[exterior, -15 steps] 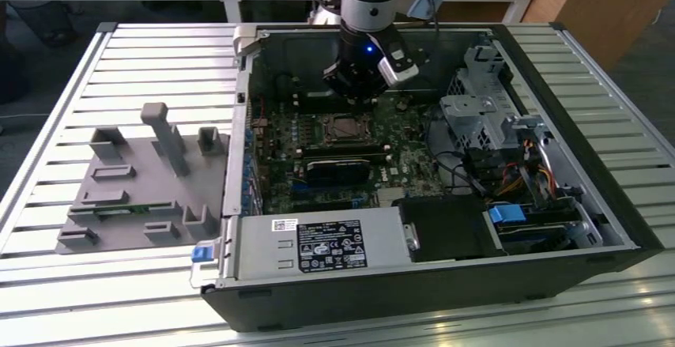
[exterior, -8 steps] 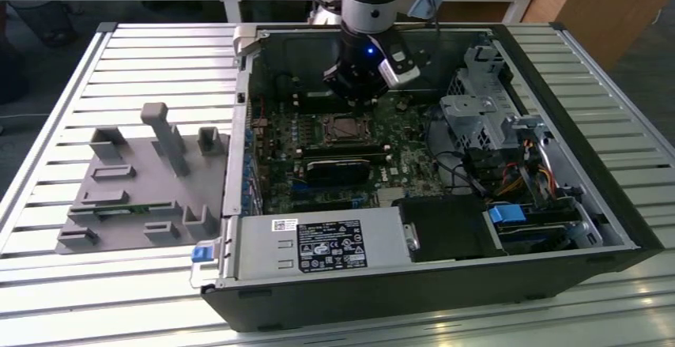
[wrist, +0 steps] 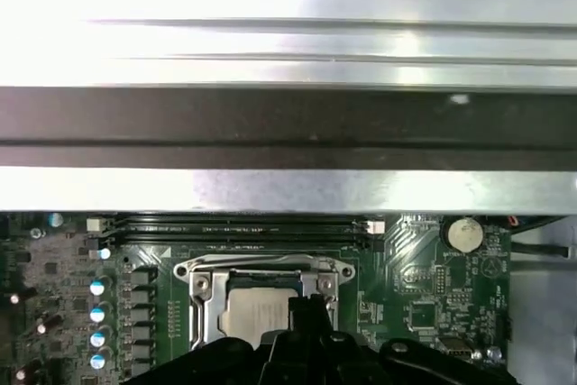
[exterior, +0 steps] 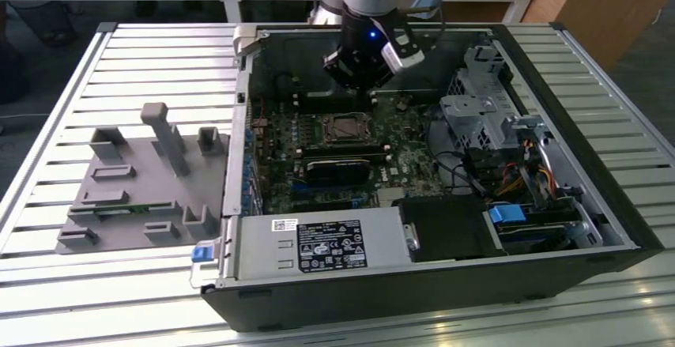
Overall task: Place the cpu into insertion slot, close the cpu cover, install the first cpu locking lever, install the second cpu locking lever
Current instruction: 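Install the second cpu locking lever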
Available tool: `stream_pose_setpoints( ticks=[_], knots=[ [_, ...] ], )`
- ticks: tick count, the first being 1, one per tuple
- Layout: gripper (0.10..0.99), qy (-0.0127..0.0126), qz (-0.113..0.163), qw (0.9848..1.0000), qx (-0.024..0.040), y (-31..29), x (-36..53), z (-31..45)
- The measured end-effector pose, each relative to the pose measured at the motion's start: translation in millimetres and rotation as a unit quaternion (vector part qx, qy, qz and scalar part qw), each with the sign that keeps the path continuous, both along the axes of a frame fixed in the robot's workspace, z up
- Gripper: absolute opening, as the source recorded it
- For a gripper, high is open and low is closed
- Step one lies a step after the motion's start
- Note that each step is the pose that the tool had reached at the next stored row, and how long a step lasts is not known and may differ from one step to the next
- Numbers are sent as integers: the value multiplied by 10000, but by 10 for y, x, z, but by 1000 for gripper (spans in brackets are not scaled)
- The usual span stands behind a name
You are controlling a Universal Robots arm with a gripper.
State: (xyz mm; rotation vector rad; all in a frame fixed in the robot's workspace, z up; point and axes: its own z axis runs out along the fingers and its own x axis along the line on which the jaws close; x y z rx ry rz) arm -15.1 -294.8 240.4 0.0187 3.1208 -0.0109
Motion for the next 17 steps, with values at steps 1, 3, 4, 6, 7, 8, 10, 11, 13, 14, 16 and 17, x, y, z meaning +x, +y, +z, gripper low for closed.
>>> stream_pose_setpoints(
  ticks=[1,3,4,6,7,8,10,11,13,14,16,17],
  knots=[
    [106,0,0,10000,0,-5,0,12],
    [106,0,0,10000,0,-34,-2,14],
    [106,0,0,10000,0,-55,-2,15],
    [106,0,-1,10000,0,-129,-3,14],
    [106,0,-1,10000,0,-165,-3,14],
    [106,0,0,10000,0,-201,-3,15],
    [106,1,0,10000,0,-271,-3,14],
    [106,6,-1,10000,0,-300,-3,14],
    [106,59,0,10000,19,-321,3,9],
    [106,81,0,10000,43,-330,4,5],
    [106,89,0,9999,79,-363,4,-7],
    [106,88,1,9999,93,-389,4,-14]
  ],
)
